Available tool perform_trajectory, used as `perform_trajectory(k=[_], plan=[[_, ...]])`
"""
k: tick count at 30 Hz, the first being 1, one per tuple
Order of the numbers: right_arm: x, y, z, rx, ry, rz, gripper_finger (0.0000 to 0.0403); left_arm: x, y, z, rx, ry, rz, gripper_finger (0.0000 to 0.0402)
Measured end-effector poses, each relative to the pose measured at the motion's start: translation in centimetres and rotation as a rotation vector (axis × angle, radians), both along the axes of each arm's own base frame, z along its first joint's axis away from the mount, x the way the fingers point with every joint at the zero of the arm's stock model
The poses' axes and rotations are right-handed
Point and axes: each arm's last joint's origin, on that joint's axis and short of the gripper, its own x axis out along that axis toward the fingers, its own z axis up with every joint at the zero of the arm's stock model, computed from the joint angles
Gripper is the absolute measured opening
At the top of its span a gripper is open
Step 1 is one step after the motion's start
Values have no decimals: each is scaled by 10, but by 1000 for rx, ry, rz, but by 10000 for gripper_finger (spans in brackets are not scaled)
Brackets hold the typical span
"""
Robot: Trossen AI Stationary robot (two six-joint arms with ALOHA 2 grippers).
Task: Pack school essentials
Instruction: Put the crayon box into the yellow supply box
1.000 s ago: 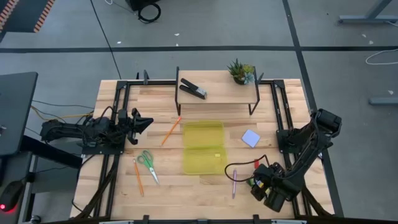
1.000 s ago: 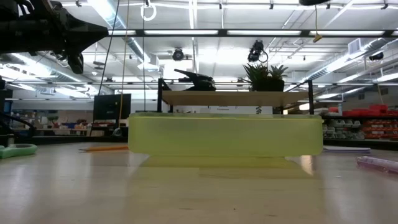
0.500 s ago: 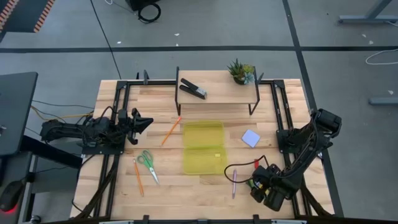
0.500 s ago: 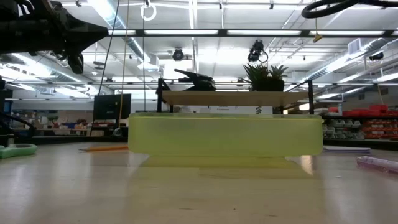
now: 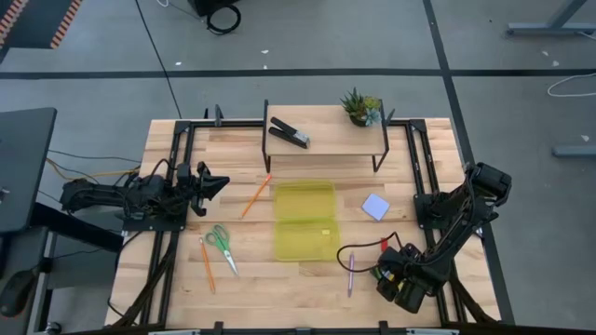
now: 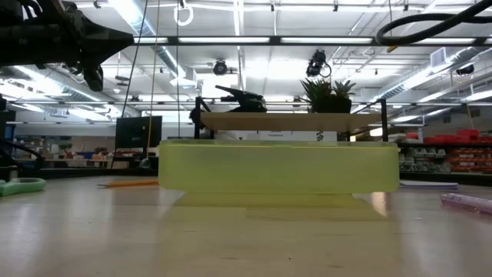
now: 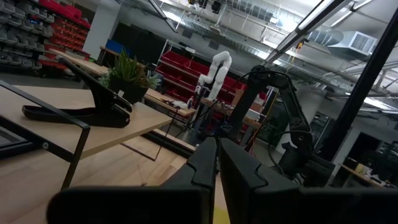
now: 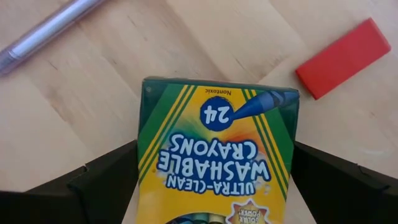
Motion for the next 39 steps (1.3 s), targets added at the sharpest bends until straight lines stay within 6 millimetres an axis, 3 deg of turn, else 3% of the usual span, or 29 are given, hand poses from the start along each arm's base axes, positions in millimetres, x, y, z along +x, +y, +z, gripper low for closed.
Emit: perform_trajectory(k=[9,22,39], plan=[[0,-1,-1,7,6,-7,400,0,0,0,0,0,0,35],[2,-17,-15,53,79,-48,399,0,0,0,0,0,0,30],[9,-16,-11,66,141,-36,399,0,0,0,0,0,0,26]])
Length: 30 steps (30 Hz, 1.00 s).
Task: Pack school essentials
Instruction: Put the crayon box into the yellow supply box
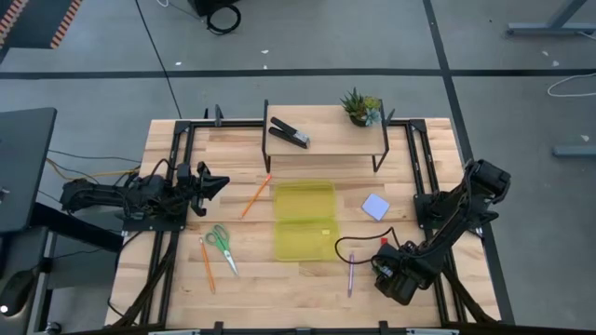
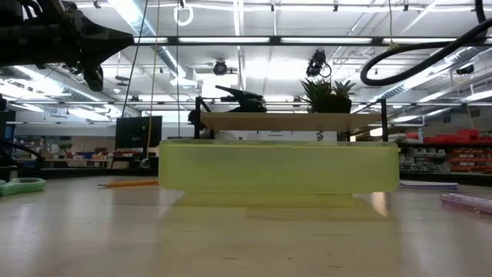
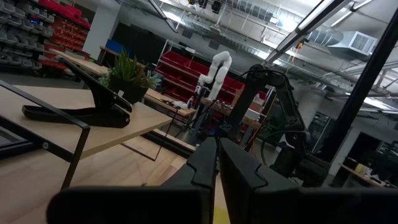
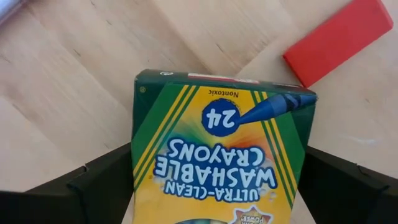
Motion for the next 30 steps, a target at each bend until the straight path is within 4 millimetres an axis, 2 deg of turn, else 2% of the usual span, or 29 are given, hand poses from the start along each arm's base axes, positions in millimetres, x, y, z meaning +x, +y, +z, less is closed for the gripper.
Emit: perform_trajectory(k=[5,14,30], plan=[[3,-5,1,-21,25,5,398,0,0,0,0,0,0,33],[5,-14,1,-50,72,-5,371,0,0,0,0,-1,0,29],[9,-10,7,-30,79,-8,366,0,0,0,0,0,0,35]])
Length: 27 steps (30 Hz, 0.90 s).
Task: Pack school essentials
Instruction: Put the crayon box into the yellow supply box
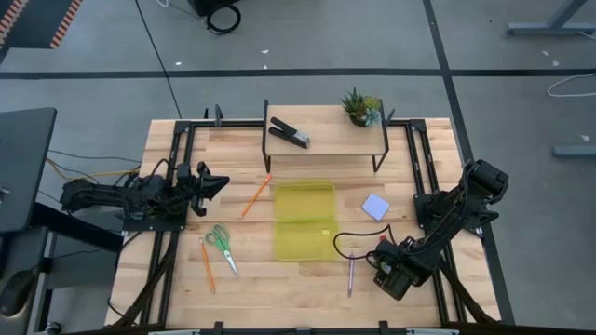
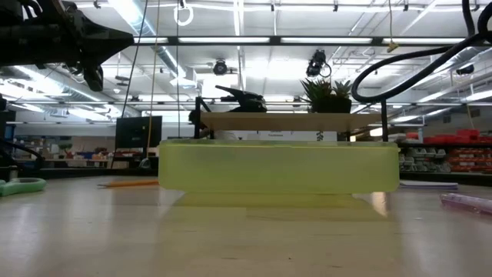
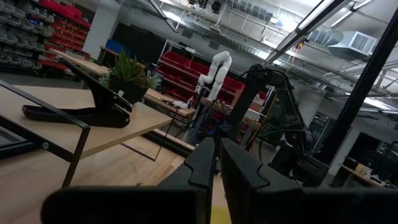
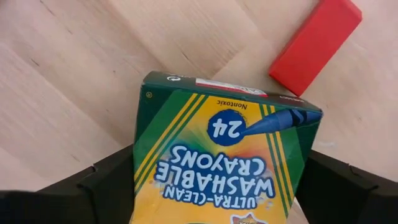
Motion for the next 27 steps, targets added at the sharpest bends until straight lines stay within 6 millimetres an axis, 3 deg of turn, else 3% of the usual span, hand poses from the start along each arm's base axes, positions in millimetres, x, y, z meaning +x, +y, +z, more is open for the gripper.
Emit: perform_trajectory(k=[17,27], plan=[[12,10,19,16,-34,51,366,0,0,0,0,0,0,35],[41,2,36,-5,-116,166,366,0,0,0,0,0,0,26]])
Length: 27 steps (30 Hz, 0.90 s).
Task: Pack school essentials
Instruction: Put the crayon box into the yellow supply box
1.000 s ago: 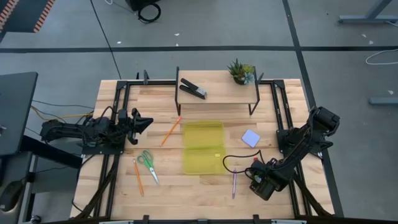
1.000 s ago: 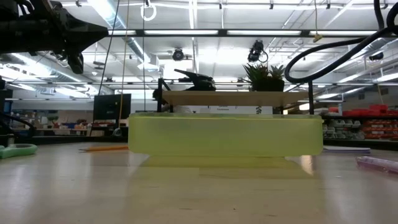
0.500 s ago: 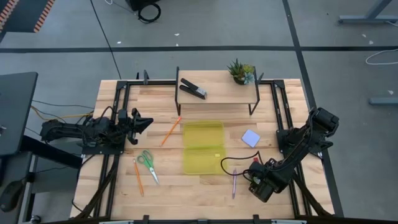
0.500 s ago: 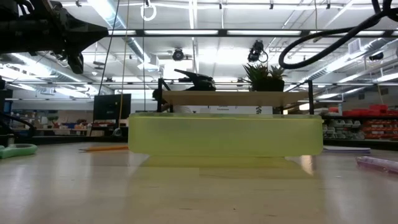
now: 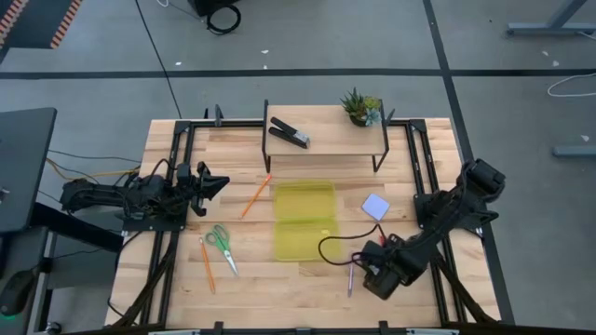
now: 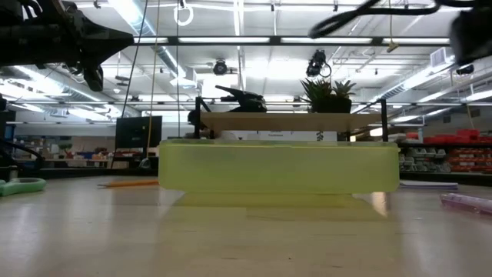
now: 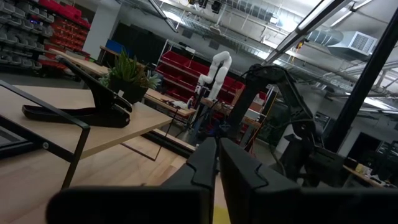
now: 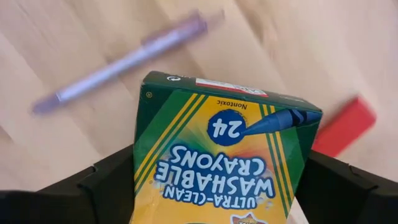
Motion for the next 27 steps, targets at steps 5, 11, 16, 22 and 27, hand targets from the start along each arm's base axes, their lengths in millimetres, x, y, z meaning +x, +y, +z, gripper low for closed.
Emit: perform_trajectory(k=[5,11,16,22,27], plan=[[19,-13,8,-30,-39,39,366,0,0,0,0,0,0,28],[41,-30,18,-51,-61,115,366,0,0,0,1,0,0,36],[57,-45,32,-71,-65,171,366,0,0,0,0,0,0,31],[75,-60,50,-99,-103,236,366,0,0,0,0,0,0,25],[88,-73,63,-135,-144,257,366,0,0,0,0,0,0,29]])
